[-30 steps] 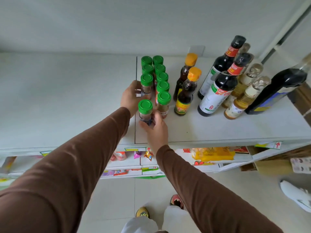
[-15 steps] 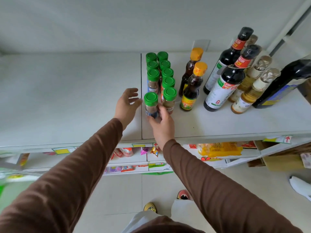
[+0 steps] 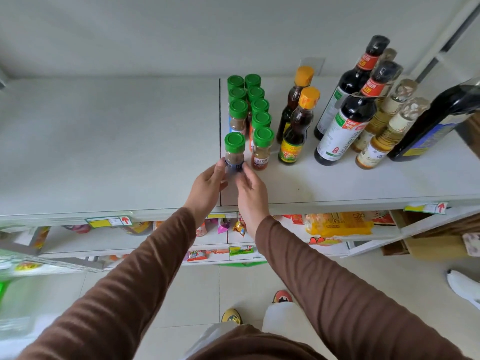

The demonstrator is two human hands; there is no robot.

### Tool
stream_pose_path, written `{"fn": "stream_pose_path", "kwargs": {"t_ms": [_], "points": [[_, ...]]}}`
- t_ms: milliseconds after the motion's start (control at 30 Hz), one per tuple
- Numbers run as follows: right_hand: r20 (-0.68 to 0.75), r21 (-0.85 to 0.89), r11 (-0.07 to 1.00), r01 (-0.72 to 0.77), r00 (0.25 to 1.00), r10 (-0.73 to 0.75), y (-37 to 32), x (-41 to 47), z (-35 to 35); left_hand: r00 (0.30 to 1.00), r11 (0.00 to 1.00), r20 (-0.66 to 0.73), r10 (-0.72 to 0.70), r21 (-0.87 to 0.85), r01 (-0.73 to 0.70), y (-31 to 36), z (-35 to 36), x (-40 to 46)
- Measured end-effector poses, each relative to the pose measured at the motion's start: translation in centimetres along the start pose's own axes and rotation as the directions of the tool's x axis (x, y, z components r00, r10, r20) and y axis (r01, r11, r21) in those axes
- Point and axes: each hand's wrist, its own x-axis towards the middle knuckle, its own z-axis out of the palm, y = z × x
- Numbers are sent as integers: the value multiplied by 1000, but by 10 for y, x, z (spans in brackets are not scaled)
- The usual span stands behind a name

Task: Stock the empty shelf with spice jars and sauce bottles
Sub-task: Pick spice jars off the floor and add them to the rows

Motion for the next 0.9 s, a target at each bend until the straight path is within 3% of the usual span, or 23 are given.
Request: {"fn": "stream_pose_path", "kwargs": {"t_ms": [633, 900], "points": [[-31, 11, 995, -101, 994, 101, -21, 48, 23, 999, 999, 44, -31, -6, 31, 29, 13, 40], [4, 19, 994, -103, 995, 103, -21, 39, 17, 1000, 1000, -5, -21, -5, 21, 24, 14, 35]]}}
